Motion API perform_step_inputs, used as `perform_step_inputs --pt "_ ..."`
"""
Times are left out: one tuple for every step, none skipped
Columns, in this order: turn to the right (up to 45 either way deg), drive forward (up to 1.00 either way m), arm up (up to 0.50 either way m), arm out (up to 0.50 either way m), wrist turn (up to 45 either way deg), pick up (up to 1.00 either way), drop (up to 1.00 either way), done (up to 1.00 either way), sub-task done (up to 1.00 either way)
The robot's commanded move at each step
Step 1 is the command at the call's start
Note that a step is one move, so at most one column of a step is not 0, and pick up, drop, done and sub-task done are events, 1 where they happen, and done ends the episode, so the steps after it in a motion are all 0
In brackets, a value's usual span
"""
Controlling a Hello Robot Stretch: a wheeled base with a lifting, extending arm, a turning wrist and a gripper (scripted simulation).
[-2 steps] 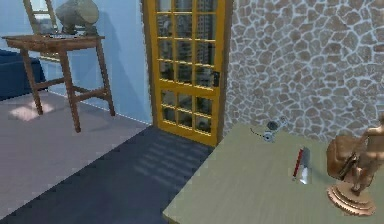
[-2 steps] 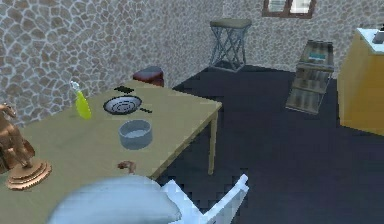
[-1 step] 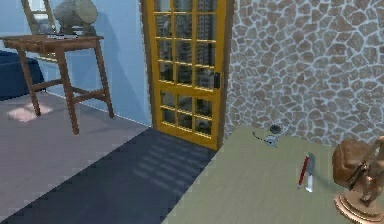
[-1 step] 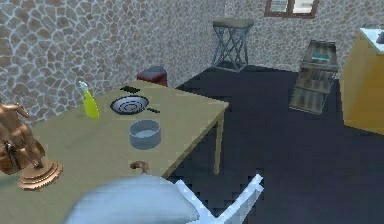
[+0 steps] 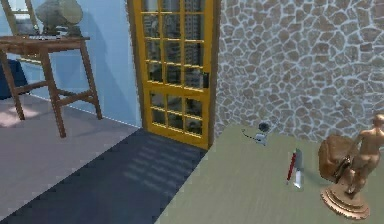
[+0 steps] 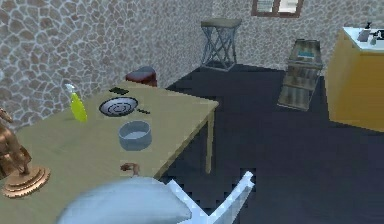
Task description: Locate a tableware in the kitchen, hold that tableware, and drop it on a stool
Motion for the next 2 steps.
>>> perform_step_inputs --pt "0.0 0.15 0.0 0.0 0.0 0.0 0.0 0.0 0.0" --pt "0.0 0.0 0.5 0.0 0.0 0.0 0.0 0.0 0.0"
